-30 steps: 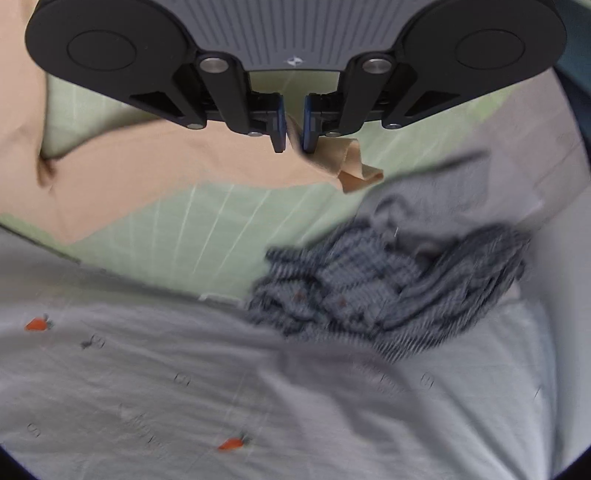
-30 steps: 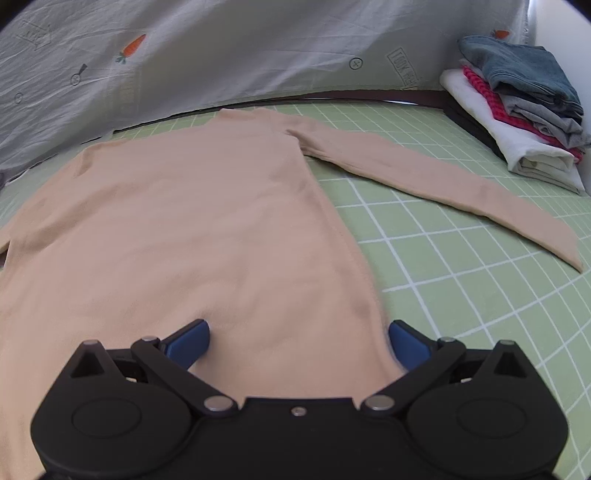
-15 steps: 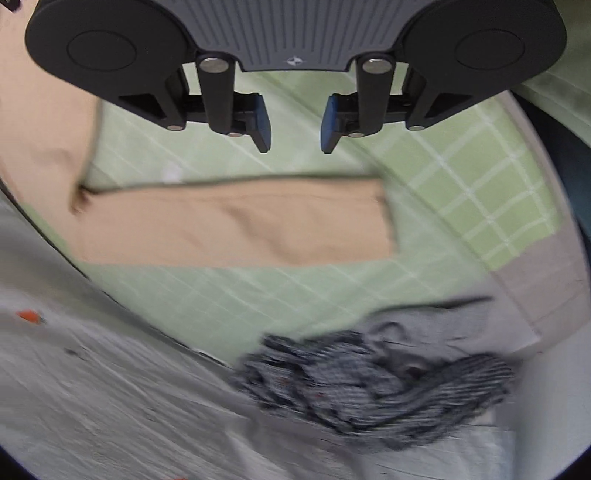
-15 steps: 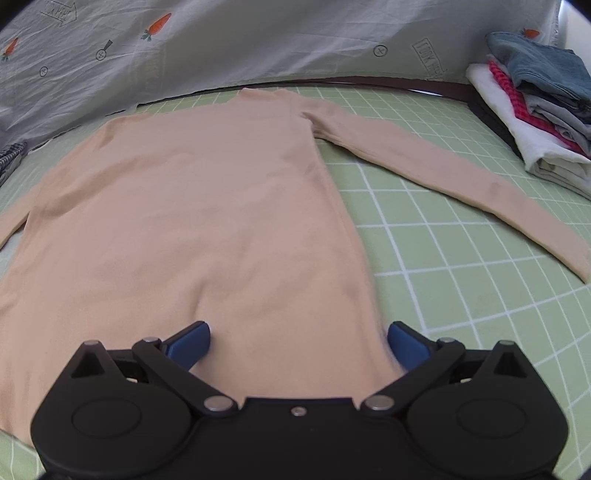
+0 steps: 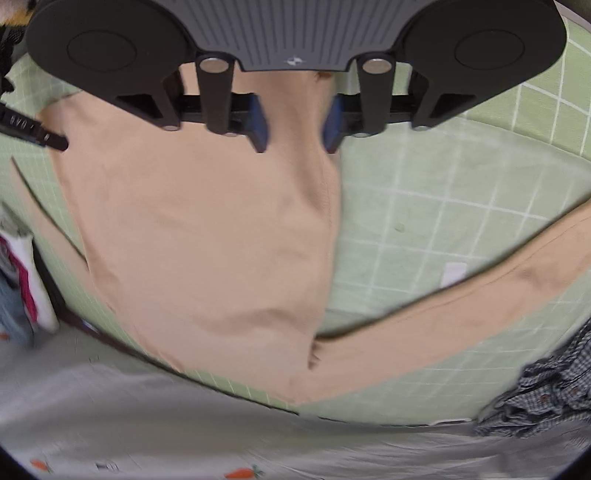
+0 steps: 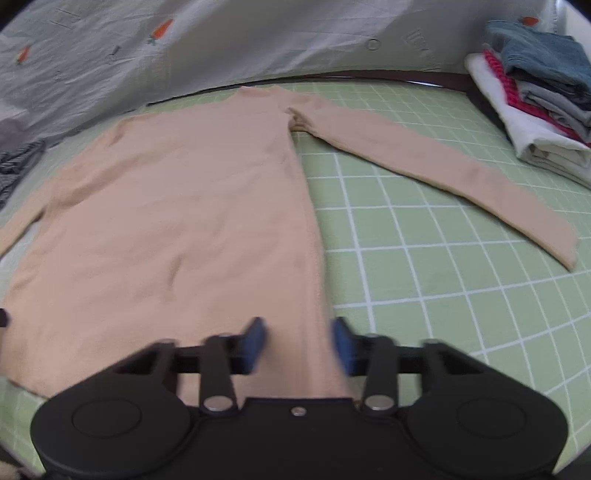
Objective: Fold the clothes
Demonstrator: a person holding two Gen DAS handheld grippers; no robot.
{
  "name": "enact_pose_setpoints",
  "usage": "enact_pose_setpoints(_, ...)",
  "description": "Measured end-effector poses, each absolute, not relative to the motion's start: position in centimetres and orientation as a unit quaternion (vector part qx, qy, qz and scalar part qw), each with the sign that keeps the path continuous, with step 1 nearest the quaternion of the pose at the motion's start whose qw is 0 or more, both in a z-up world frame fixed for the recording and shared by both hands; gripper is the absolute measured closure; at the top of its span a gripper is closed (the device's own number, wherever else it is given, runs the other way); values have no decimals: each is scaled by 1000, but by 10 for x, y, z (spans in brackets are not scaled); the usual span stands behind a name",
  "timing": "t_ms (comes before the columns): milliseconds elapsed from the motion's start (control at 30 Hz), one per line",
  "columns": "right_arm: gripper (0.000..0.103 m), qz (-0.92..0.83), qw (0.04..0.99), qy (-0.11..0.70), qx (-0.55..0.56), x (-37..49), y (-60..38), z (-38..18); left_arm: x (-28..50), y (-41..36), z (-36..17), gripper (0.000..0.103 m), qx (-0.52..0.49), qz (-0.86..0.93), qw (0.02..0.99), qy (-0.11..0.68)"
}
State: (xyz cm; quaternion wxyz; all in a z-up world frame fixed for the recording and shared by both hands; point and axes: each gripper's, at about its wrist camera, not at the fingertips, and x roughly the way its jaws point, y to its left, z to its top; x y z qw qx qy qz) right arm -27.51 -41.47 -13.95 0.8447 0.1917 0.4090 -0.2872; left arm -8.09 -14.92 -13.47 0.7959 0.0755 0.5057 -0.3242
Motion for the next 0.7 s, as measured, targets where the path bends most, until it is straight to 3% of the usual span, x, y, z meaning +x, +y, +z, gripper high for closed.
enact_pose_setpoints(33,98,-280,846,407,202,-278,-416,-139,-82,-150,-136,89,80,-324,795,507)
enact_pose_setpoints(200,98,-271,842,405,229,-293,-416,-139,-84,-142,-136,94,78,-327,787,517)
enact_pose_setpoints(333,97,-277,836,421,220,-291,-414,-137,-83,-135,-132,89,70,-332,784,520)
enact_pose_setpoints(400,78,-295,831,431,193,-284,-410,-134,-79,-129,-127,82,61,-329,789,515)
enact_pose_setpoints(433,53,-308,829,434,174,-280,-408,-133,-75,-124,-124,73,57,-321,796,510)
enact_pose_setpoints(467,39,-318,830,432,157,-277,-406,-131,-71,-118,-120,69,52,-311,804,504)
enact_pose_setpoints(500,31,-325,832,426,144,-274,-405,-128,-67,-112,-117,61,48,-301,812,498)
enact_pose_setpoints(567,0,-330,839,413,127,-267,-404,-125,-56,-98,-110,46,36,-276,827,488)
enact_pose_setpoints(600,0,-328,843,408,123,-263,-402,-124,-49,-89,-108,33,26,-259,835,485)
enact_pose_setpoints(700,0,-306,849,413,125,-246,-399,-126,-28,-59,-105,24,-4,-200,855,478)
